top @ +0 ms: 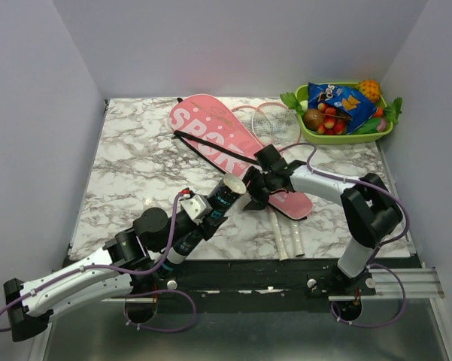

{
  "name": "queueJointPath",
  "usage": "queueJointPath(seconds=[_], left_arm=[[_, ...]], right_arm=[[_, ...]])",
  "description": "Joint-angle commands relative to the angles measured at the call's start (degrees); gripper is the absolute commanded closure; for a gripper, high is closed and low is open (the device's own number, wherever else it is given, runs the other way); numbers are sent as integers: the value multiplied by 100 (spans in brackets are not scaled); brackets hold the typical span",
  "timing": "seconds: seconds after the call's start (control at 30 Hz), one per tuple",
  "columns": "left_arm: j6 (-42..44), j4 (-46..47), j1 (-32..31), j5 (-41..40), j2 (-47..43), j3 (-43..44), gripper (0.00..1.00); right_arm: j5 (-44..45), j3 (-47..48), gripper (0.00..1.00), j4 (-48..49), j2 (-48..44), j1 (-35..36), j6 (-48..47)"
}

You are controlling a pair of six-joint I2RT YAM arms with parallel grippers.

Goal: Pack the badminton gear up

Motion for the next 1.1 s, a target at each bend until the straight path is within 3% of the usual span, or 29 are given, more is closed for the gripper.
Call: queueJointPath(seconds=[0.0,0.4,0.6,0.7,0.87,1.07], left_arm=[[-107,-459,-11,-46,-42,-64,100],[-10,-714,-11,-2,-68,24,100],[-10,-722,-11,7,-51,42,100],[-10,-705,-11,7,-33,51,100],[-10,-644,-11,-2,20,51,100],[174,-582,-11,-116,81,103,100]], right_arm=[[486,183,30,287,257,47,110],[803,517,30,552,548,55,66],[812,648,38,587,688,47,13],[768,658,54,613,706,47,-13],[733,658,98,613,680,47,-101],[873,833,99,298,285,47,-539]])
